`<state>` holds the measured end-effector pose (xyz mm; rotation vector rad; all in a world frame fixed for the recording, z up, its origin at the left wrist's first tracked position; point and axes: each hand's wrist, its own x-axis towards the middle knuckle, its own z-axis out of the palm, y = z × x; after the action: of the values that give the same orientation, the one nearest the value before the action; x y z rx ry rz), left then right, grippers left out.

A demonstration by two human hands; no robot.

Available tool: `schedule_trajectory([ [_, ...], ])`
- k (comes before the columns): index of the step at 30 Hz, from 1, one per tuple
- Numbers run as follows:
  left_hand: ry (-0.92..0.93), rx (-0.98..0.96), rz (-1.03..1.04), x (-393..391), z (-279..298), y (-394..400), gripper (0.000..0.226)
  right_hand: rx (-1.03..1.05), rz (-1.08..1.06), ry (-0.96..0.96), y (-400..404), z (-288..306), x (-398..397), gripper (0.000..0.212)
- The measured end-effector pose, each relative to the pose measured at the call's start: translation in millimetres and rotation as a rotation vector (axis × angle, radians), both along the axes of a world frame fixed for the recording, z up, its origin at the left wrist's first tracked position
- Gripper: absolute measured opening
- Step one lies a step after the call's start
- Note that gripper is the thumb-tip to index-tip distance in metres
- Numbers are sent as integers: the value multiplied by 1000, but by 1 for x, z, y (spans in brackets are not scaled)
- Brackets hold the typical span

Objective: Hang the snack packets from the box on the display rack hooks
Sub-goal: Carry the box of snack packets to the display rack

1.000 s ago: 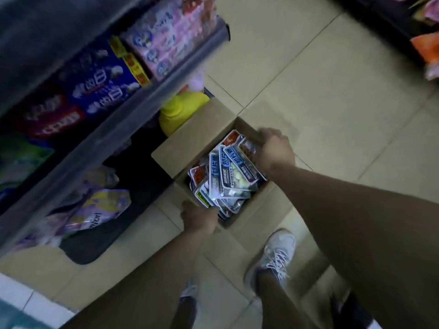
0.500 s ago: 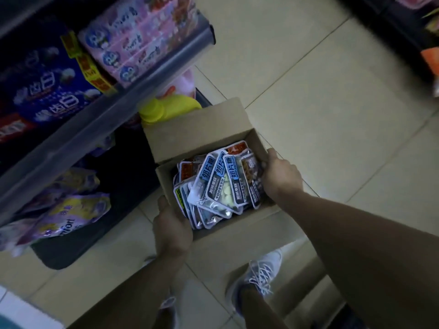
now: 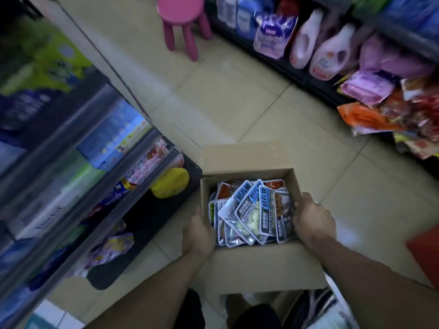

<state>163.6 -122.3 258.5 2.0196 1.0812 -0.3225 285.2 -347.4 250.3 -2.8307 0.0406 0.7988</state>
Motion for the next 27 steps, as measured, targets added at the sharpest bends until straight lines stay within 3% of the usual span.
schedule_trajectory([
  [5,-73,-61,70,60,71,-28,22,-4,-46,-81,-27,79,54,19],
  [15,-70,-29,185,192,127,-13,12,10,-19,-147,-7,162,194,22],
  [24,-32,95,314,301,160,13,14,83,268,-163,50,184,349,24],
  [27,-33,144,424,330,165,15,26,100,405,-152,79,188,403,25],
])
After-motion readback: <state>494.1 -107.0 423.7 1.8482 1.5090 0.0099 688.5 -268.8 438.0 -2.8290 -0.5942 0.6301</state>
